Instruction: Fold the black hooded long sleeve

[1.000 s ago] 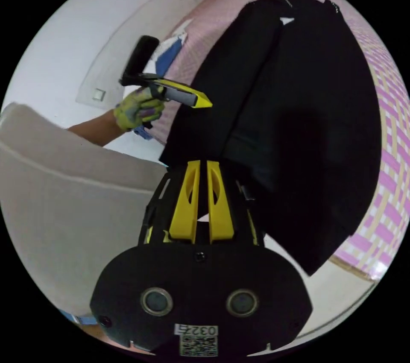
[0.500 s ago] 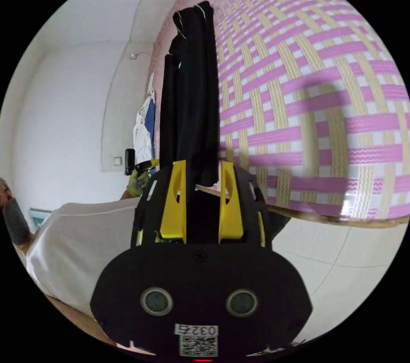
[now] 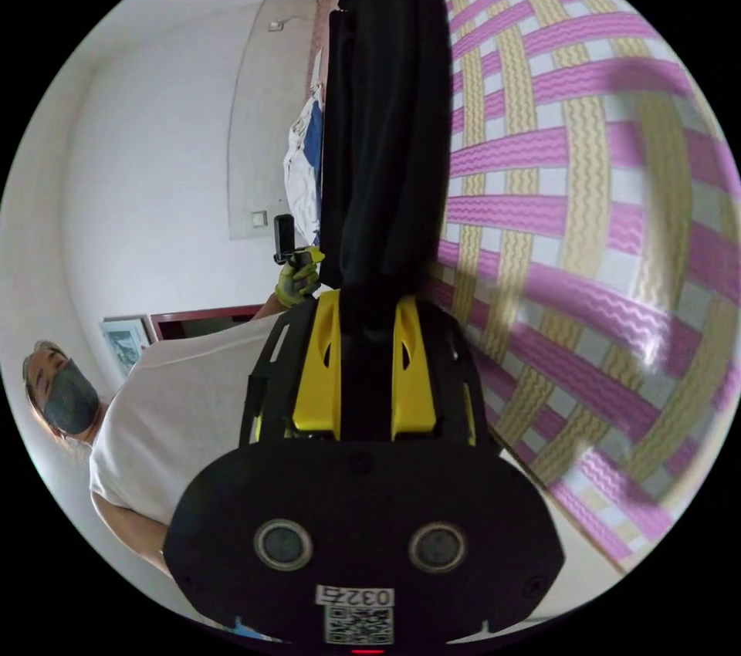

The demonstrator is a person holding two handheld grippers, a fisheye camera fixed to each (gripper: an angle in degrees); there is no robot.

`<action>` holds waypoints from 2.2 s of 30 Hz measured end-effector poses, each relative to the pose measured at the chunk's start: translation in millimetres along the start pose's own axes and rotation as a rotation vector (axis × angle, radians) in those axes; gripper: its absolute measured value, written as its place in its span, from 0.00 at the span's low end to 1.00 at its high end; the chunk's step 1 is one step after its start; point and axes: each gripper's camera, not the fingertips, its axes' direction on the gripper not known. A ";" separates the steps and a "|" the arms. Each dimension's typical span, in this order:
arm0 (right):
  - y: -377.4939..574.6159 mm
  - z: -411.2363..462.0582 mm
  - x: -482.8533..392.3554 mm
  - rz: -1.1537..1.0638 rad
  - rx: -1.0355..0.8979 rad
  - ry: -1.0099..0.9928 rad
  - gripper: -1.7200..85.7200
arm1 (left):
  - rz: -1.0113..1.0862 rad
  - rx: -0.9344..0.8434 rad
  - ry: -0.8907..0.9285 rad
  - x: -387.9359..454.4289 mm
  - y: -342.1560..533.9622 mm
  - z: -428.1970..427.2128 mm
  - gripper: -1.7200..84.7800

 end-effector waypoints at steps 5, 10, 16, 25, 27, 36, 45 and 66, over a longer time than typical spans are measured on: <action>1.3 -1.6 8.0 -0.028 0.000 0.053 0.09 | -0.001 0.102 0.009 -15.1 27.3 -8.0 0.05; 34.6 -10.5 9.2 -0.069 0.073 -0.001 0.08 | 0.032 0.194 0.099 -12.1 65.7 -16.2 0.04; 78.5 -1.2 15.0 -0.077 0.036 0.014 0.07 | -0.007 0.079 0.138 -24.0 107.7 0.2 0.04; 71.5 -25.3 -6.4 -0.162 0.043 -0.001 0.07 | 0.043 0.066 0.228 -13.2 83.5 -41.1 0.04; 60.4 -32.8 -15.7 -0.179 0.056 -0.012 0.07 | 0.043 0.085 0.263 -9.4 66.9 -55.4 0.04; -43.2 -73.1 -21.2 -0.074 0.177 -0.088 0.03 | -0.190 0.103 0.334 -48.1 -61.7 -100.8 0.04; -108.0 -81.8 8.2 0.073 0.325 -0.069 0.05 | -0.389 0.210 0.484 -129.9 -117.8 -93.3 0.05; -103.5 -15.6 -68.5 -0.083 0.391 0.539 0.09 | 0.083 0.250 -0.121 -35.0 -140.4 -88.9 0.09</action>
